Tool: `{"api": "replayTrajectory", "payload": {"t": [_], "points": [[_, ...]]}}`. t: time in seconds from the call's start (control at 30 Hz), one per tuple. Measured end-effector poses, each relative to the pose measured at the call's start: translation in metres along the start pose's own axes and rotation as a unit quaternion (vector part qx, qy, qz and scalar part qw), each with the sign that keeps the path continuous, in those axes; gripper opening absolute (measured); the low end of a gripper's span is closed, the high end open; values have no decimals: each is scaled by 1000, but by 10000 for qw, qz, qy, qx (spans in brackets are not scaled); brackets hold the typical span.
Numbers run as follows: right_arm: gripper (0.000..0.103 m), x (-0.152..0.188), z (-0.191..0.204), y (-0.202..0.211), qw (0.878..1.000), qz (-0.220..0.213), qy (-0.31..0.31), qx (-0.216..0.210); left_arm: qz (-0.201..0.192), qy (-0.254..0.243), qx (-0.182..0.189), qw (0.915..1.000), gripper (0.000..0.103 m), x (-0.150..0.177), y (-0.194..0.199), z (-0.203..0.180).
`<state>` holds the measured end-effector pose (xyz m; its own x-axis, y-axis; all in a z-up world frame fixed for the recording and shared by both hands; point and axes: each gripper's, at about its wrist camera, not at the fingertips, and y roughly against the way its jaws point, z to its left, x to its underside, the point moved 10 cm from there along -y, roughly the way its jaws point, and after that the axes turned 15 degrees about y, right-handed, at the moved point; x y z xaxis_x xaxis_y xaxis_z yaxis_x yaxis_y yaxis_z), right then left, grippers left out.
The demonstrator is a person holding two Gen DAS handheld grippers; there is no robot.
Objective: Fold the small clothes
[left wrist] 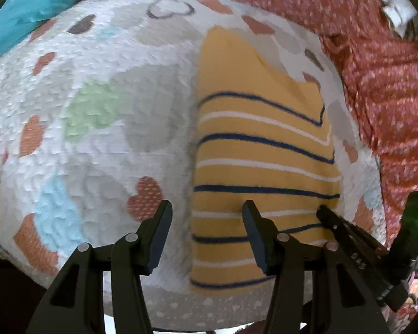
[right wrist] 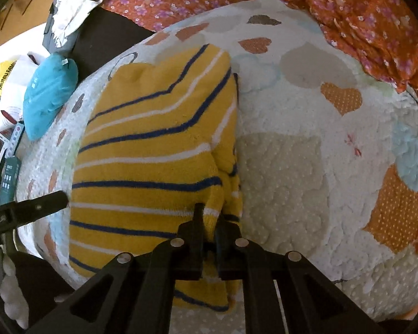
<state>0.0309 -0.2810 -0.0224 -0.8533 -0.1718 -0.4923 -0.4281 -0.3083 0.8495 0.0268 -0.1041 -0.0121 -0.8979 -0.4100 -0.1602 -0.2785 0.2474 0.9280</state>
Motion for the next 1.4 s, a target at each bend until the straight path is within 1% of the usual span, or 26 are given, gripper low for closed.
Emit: {"api": "replayTrajectory", "payload": {"t": [0.03, 0.1, 0.17, 0.2, 0.27, 0.3, 0.33, 0.4, 0.47, 0.5, 0.57, 0.67, 0.7, 0.73, 0.8, 0.83, 0.9, 0.93, 0.97, 1.03, 1.13, 1.2, 1.27, 1.3, 1.37, 1.4], "points": [[8, 0, -2, -1, 10000, -4, -67, -53, 53, -2, -43, 10000, 51, 1, -6, 0], [12, 2, -6, -1, 9994, -15, -267, -233, 180, 47, -89, 9998, 55, 2, -19, 1], [14, 3, -10, -3, 9977, -17, -520, -429, 260, 178, -105, 9994, 66, 0, -28, 6], [15, 3, -13, -3, 9960, -38, -691, -569, 296, 248, -92, 9992, 68, -1, -30, 8], [16, 1, -16, 3, 9911, -184, -1024, -835, 358, 321, -4, 9988, 68, -2, -29, 9], [16, -3, -19, 9, 9878, -375, -1176, -945, 349, 321, 31, 9989, 68, -2, -26, 9], [17, -7, -20, 15, 9862, -547, -1243, -946, 309, 307, 55, 9990, 68, -2, -22, 10], [18, -17, -23, 31, 9855, -959, -1201, -713, 221, 297, 136, 9992, 68, -1, -12, 10], [18, -27, -27, 49, 9852, -1353, -1029, -219, 158, 305, 244, 9991, 68, 2, -4, 10], [18, -32, -26, 55, 9844, -1471, -962, -90, 110, 300, 272, 9991, 68, 4, 0, 11], [18, -43, -23, 62, 9831, -1623, -847, -2, 59, 252, 235, 9994, 68, 8, 2, 13], [18, -65, -12, 54, 9865, -1465, -687, -252, 42, 124, 122, 9998, 68, 15, 3, 16], [23, -73, -6, 47, 9878, -1360, -637, -409, 20, 97, 95, 9999, 68, 16, 4, 15], [26, -78, -1, 39, 9893, -1204, -589, -570, -17, 69, 66, 10000, 68, 16, 5, 15], [38, -84, 6, 14, 9919, -825, -526, -807, -104, 24, 16, 9999, 68, 14, 9, 14], [39, -84, 8, -1, 9932, -584, -494, -872, -156, 4, -14, 9999, 68, 13, 11, 14], [39, -76, 3, -25, 9947, -275, -503, -856, -280, -43, -74, 9996, 68, 10, 18, 14], [39, -75, 0, -29, 9944, -316, -516, -862, -338, -64, -103, 9994, 68, 9, 21, 14], [39, -74, -1, -26, 9935, -493, -498, -897, -415, -89, -146, 9990, 68, 7, 25, 15], [39, -73, -1, -19, 9926, -627, -447, -936, -603, -134, -254, 9978, 68, 2, 32, 14], [41, -75, -6, 0, 9925, -945, -375, -674, -986, -252, -528, 9934, 68, -5, 46, 12], [46, -76, -16, 16, 9912, -1210, -404, -355, -1349, -413, -796, 9868, 68, -9, 60, 10], [49, -77, -23, 26, 9887, -1386, -528, -226, -1674, -548, -1035, 9789, 68, -12, 72, 9], [50, -78, -28, 30, 9874, -1457, -595, -193, -1875, -637, -1194, 9729, 69, -14, 79, 9], [51, -78, -33, 34, 9863, -1508, -654, -144, -2116, -757, -1420, 9640, 75, -15, 88, 8], [51, -78, -34, 34, 9862, -1505, -676, -109, -2200, -811, -1498, 9605, 76, -15, 92, 8]]}}
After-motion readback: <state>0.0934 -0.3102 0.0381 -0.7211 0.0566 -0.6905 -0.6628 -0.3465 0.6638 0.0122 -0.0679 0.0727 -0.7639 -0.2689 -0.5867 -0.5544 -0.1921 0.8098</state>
